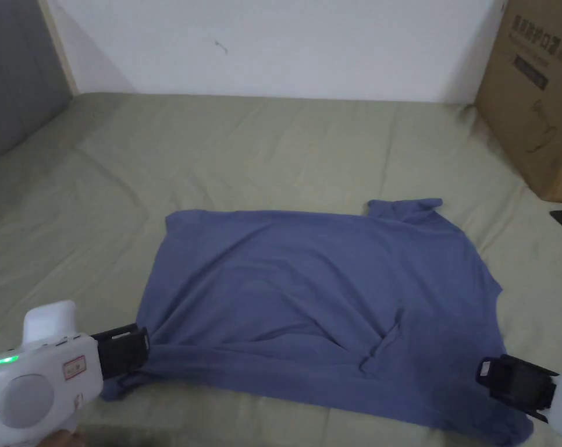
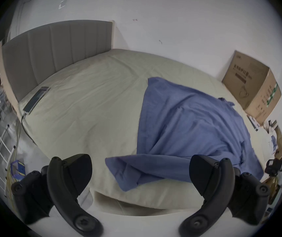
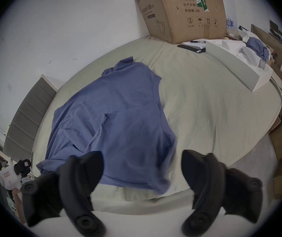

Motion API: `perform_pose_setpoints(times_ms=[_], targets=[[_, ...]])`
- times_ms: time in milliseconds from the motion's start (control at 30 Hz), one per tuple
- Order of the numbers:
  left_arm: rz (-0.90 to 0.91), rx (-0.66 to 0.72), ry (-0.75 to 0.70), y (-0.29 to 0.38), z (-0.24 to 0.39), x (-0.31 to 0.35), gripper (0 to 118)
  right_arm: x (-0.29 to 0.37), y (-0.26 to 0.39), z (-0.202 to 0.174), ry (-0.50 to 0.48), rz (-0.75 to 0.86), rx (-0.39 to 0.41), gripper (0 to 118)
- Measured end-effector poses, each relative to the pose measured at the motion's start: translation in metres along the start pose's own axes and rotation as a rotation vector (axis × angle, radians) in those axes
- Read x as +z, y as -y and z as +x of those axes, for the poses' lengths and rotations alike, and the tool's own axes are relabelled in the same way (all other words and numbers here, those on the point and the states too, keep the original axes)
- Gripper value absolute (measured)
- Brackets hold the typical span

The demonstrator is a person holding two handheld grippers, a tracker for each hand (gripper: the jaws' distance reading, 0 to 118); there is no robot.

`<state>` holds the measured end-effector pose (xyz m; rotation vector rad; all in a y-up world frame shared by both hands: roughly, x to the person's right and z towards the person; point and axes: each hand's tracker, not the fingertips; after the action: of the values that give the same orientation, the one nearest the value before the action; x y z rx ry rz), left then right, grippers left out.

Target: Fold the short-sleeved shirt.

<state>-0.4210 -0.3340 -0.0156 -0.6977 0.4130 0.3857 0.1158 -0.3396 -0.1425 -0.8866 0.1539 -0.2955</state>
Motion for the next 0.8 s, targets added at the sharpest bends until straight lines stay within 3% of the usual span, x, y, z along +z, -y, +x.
perform_pose_setpoints(times_ms=[133, 167, 200, 233, 267, 300, 333, 400, 467, 600, 667, 700, 733, 800], targets=[[-0.016, 0.076, 0.017, 0.007, -0.012, 0.026, 113, 0.022, 0.000, -0.015, -0.024, 0.044, 0.068, 100], [-0.002, 0.086, 0.013, 0.011, -0.013, 0.032, 113, 0.026, 0.001, -0.018, -0.036, 0.051, 0.099, 99], [0.007, 0.091, 0.005, 0.014, -0.014, 0.037, 109, 0.029, 0.003, -0.021, -0.040, 0.063, 0.118, 89], [0.014, 0.095, -0.004, 0.017, -0.016, 0.042, 98, 0.031, 0.004, -0.023, -0.041, 0.063, 0.133, 70], [0.029, 0.095, -0.014, 0.022, -0.018, 0.044, 75, 0.031, 0.005, -0.026, -0.033, 0.055, 0.135, 39], [0.024, 0.084, -0.026, 0.025, -0.019, 0.044, 36, 0.029, 0.007, -0.029, -0.023, 0.061, 0.132, 2], [0.004, 0.081, -0.051, 0.026, -0.020, 0.041, 16, 0.028, 0.009, -0.030, -0.010, 0.074, 0.124, 1], [-0.050, 0.063, -0.062, 0.032, -0.028, 0.031, 12, 0.024, 0.009, -0.031, -0.058, 0.036, 0.104, 0], [-0.058, 0.038, -0.074, 0.035, -0.025, 0.028, 0, 0.021, 0.010, -0.034, -0.054, 0.030, 0.096, 0], [-0.053, 0.131, 0.012, 0.027, -0.031, 0.009, 0, 0.016, 0.012, -0.036, -0.045, 0.007, 0.118, 0], [-0.039, 0.097, -0.012, 0.019, -0.031, 0.000, 0, 0.015, 0.013, -0.036, -0.036, -0.005, 0.126, 0], [-0.020, 0.091, -0.026, 0.015, -0.031, -0.003, 9, 0.015, 0.013, -0.035, -0.034, -0.008, 0.129, 0], [-0.003, 0.089, -0.022, 0.009, -0.033, -0.008, 34, 0.014, 0.012, -0.033, -0.032, -0.011, 0.130, 0], [-0.030, 0.107, 0.002, -0.003, -0.037, -0.023, 96, 0.011, 0.010, -0.027, -0.029, -0.014, 0.123, 0]])
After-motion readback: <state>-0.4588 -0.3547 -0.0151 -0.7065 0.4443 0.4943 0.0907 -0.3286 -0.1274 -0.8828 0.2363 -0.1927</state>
